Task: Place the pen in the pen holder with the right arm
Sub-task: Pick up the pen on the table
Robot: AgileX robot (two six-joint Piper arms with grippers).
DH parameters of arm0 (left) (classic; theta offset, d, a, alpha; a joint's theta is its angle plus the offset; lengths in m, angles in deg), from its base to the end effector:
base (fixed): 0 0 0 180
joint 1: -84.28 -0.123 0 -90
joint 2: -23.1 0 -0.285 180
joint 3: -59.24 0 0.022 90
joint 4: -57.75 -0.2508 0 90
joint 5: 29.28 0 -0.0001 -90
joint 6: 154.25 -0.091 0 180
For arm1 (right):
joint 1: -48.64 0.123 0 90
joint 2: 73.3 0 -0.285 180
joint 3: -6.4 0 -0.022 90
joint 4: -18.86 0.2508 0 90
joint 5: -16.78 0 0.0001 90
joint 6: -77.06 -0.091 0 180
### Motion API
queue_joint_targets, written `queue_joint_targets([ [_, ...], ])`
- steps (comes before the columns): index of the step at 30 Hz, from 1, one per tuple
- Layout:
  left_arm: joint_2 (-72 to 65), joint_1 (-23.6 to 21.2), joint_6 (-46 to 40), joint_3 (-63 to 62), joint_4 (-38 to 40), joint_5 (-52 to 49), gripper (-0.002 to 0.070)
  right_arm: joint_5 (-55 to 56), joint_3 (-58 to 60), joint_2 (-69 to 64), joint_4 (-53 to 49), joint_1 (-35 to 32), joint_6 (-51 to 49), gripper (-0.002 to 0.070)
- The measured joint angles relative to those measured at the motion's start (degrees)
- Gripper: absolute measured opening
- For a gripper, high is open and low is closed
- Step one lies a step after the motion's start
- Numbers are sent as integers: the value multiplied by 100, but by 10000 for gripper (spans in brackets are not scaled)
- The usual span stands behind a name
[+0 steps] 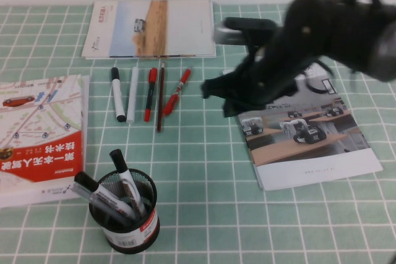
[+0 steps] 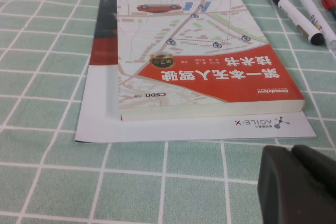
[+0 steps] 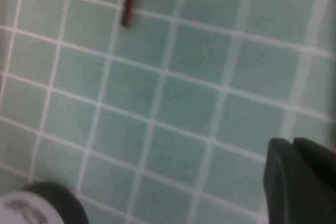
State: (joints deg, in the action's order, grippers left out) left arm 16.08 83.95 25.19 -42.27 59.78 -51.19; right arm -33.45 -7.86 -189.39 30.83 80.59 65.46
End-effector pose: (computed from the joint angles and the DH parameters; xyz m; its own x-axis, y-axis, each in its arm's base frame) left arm 0.0522 -0.0009 0.1721 -0.2992 -0.0248 -0.9539 -0.0001 0.9997 -0.0260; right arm 0.3471 0.2336 0.2701 -0.8975 -0.1748 -0.4048 -0.3074 0.9062 0.2903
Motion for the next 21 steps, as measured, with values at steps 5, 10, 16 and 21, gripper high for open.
queue_joint_targets([
  [5, 0, 0, 0, 0, 0, 0, -4, -445, -1452, -1064, -66, 219, -77, -17],
  [10, 0, 0, 0, 0, 0, 0, -4, -744, -2816, -2004, -224, 306, -408, 57],
  [16, 0, 0, 0, 0, 0, 0, -4, -802, -4188, -2936, -338, 341, -799, 283],
  [21, 0, 0, 0, 0, 0, 0, -4, -802, -4912, -3545, -549, 345, -1176, 347],
])
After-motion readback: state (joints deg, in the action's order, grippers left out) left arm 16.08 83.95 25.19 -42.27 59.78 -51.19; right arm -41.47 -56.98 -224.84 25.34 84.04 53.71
